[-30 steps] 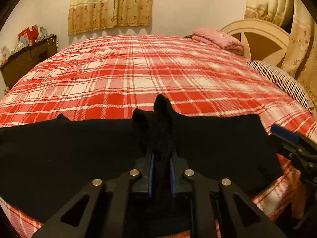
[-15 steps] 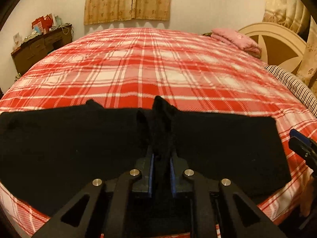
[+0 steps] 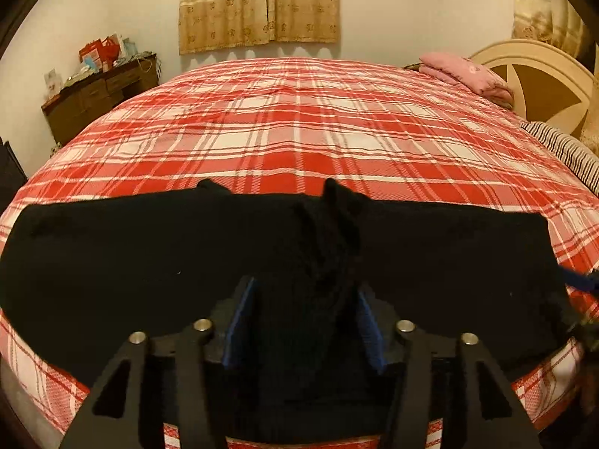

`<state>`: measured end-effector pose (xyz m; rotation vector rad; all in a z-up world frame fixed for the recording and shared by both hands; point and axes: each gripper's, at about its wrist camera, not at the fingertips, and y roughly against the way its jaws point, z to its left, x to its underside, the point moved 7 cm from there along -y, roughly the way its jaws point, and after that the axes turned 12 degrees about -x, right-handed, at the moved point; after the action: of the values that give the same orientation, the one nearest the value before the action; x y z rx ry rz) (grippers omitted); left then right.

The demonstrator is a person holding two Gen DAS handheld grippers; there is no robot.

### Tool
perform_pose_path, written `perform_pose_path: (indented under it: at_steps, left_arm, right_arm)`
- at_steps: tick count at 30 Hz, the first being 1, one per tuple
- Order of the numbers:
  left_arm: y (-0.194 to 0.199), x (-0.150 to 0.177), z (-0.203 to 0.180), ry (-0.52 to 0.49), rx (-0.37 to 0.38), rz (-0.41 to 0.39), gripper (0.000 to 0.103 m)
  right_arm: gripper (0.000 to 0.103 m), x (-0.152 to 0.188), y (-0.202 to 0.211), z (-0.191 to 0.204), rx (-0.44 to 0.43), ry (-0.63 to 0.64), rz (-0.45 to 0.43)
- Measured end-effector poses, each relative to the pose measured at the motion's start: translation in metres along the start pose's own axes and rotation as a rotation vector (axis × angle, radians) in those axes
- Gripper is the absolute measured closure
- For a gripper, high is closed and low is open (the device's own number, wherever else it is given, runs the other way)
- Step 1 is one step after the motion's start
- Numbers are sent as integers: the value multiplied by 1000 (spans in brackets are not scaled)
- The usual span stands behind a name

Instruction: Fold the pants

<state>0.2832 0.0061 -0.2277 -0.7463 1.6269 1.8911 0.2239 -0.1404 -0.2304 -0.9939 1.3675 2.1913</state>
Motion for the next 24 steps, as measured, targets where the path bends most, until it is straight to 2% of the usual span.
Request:
perform_pose_path:
  at_steps: [2,5,8,11,13,15,18,21,24]
  left_arm:
    - [-1,0,4,-3,-16,-4,39]
    - [-1,2,10,21,-11,3,35]
    - [4,-1,15,51,-4,-10,34]
    - [2,-3,21,35,-66,-15,24]
    - [-4,2,28,62,-68,22,23]
    - [-5,6,36,109,-24,35,22]
    - [-4,6,48,160,-11,34,21]
    - [-1,3,47,146,-28,17,21]
    - [-7,6,45,126,-19,46,21]
  right_arm:
    - [26,7,-12,2,44,35,58]
    - [26,8,-12,3,60,50,59]
    - [26,3,-2,0,36,8,9]
    - [26,-2,5,10,23,43,-37]
    - [26,2,0,18,41,89,-15]
    - [26,7,-7,23,84,140,8]
    - [26,8,-8,31,117,208,7]
    - [26,5,-7,31,101,200,-4]
    - [26,5,-9,29,104,196,3]
